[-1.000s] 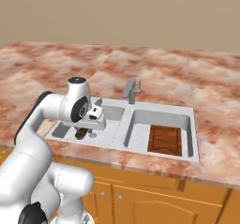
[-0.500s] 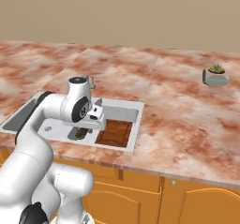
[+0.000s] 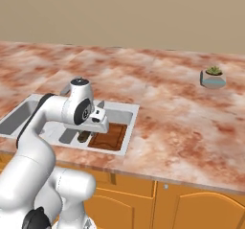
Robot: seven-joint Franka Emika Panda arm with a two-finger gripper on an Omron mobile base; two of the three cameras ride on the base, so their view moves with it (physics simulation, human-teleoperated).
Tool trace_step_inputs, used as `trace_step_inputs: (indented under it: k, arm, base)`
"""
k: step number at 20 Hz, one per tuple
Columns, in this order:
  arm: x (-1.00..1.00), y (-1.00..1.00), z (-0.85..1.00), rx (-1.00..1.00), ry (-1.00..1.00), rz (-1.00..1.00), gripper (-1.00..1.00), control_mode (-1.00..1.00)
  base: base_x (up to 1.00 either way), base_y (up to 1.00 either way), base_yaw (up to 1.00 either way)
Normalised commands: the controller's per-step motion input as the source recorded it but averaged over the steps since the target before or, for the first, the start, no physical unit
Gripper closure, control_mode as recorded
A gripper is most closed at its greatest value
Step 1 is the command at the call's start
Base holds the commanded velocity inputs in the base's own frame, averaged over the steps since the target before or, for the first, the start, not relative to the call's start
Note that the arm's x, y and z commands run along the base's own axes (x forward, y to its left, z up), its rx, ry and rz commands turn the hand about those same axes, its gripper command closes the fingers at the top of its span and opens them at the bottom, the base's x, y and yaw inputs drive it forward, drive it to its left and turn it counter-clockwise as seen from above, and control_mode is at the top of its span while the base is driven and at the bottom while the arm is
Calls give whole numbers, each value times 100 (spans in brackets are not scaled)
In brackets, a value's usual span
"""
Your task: Move the cutting board and knife to the sink. Then move spray from the cabinet to the counter.
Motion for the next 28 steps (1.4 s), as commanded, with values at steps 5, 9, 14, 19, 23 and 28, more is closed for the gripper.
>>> trace_step_inputs:
  k: [5, 9, 14, 19, 23, 28]
  arm:
    - [8, 3, 0, 0, 0, 0, 100, -100]
    - [50, 4, -3, 0, 0, 0, 100, -100]
    - [54, 0, -26, 0, 0, 0, 100, -100]
    - [68, 0, -48, -4, 9, -1, 100, -100]
    - [66, 0, -50, -4, 13, -2, 100, -100]
    - [64, 0, -44, -2, 12, -1, 100, -100]
  base:
    - [29, 13, 0]
    - [0, 0, 0]
    - [0, 0, 0]
    - [0, 0, 0]
    - [0, 0, 0]
    - [0, 0, 0]
